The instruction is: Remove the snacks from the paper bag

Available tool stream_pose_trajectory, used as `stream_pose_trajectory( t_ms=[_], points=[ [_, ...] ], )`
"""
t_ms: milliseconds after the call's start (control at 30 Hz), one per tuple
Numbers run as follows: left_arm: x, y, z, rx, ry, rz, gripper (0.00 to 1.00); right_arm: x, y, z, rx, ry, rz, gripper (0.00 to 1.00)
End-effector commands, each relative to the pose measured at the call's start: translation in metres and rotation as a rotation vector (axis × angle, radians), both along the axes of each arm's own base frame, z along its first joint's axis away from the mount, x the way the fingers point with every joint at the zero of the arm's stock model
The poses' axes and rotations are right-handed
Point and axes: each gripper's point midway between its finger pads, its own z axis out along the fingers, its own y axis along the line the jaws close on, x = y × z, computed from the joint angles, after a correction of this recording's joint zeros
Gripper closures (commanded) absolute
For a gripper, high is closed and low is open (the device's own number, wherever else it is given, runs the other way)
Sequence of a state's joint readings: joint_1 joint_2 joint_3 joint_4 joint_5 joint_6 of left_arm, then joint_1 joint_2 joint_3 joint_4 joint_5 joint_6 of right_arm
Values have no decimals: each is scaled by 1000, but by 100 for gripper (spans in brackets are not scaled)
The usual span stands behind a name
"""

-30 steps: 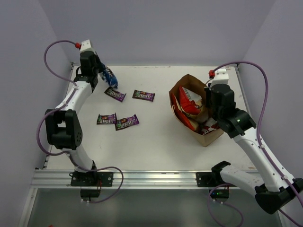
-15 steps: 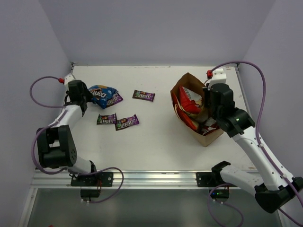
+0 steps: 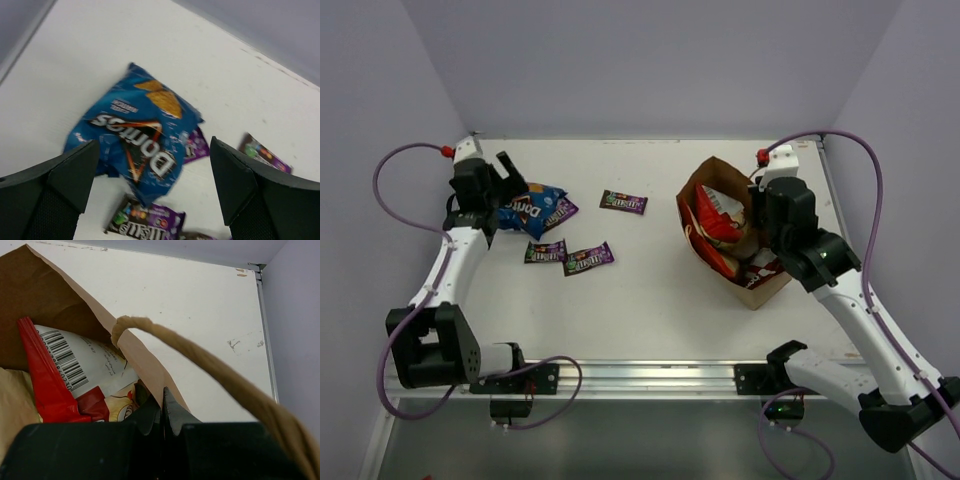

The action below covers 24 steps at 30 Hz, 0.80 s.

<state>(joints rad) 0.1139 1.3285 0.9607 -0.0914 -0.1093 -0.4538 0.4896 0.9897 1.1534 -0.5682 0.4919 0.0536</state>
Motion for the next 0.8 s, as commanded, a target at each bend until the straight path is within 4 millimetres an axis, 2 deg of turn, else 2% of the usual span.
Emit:
stream_pose_trajectory(
  t_ms=[0, 33, 67, 100, 167, 200, 233, 267, 300, 333, 367, 400, 433, 467, 500, 533, 567, 600, 633, 667, 700, 767],
  points=[
    [-5, -89, 96, -9, -189, -320, 1, 1, 5, 19, 29, -62, 32, 100],
    [-17, -133, 113, -22, -216, -429, 1, 1, 5, 22, 31, -70, 34, 100],
    [-24, -157, 135, -39, -256, -494, 1, 1, 4, 25, 32, -77, 32, 100],
    [-41, -199, 147, -81, -274, -599, 1, 1, 4, 31, 33, -99, 35, 100],
    [-60, -234, 180, -134, -335, -683, 1, 1, 4, 41, 42, -137, 43, 100],
    [-78, -266, 189, -173, -341, -763, 2, -2, 3, 49, 56, -163, 47, 100],
    [-84, -282, 191, -192, -329, -793, 2, -1, 3, 56, 37, -189, 58, 100],
    [-91, -292, 210, -210, -351, -800, 4, -2, 2, 61, 40, -208, 57, 100],
    [-99, -305, 207, -234, -313, -815, 4, -3, 0, 67, 36, -230, 58, 100],
    [-115, -335, 205, -252, -287, -890, 5, -3, 0, 72, 41, -251, 56, 100],
    [-120, -344, 217, -258, -309, -885, 5, -3, -1, 76, 41, -263, 56, 100],
    [-127, -356, 220, -271, -306, -900, 5, -3, -1, 78, 34, -270, 58, 100],
    [-142, -383, 212, -274, -279, -958, 6, -3, -2, 80, 32, -286, 54, 100],
    [-145, -392, 219, -273, -292, -952, 6, -2, -2, 82, 30, -296, 51, 100],
    [-157, -408, 212, -266, -264, -984, 7, -2, -3, 85, 23, -312, 52, 100],
    [-157, -425, 195, -244, -221, -1000, 7, -2, -3, 82, 15, -309, 53, 100],
    [-161, -435, 193, -241, -210, -1016, 7, -1, -3, 82, 13, -312, 52, 100],
    [-178, -452, 184, -227, -181, -1063, 7, -2, -3, 82, 11, -313, 53, 100],
    [-177, -463, 169, -190, -158, -1054, 7, -2, -2, 80, 10, -312, 58, 100],
    [-183, -470, 168, -167, -163, -1061, 8, -2, -2, 79, 9, -311, 56, 100],
    [-198, -485, 155, -103, -153, -1105, 8, -2, -2, 79, 10, -312, 58, 100],
    [-202, -491, 152, -21, -177, -1116, 8, -3, -2, 74, 4, -304, 65, 100]
  ],
)
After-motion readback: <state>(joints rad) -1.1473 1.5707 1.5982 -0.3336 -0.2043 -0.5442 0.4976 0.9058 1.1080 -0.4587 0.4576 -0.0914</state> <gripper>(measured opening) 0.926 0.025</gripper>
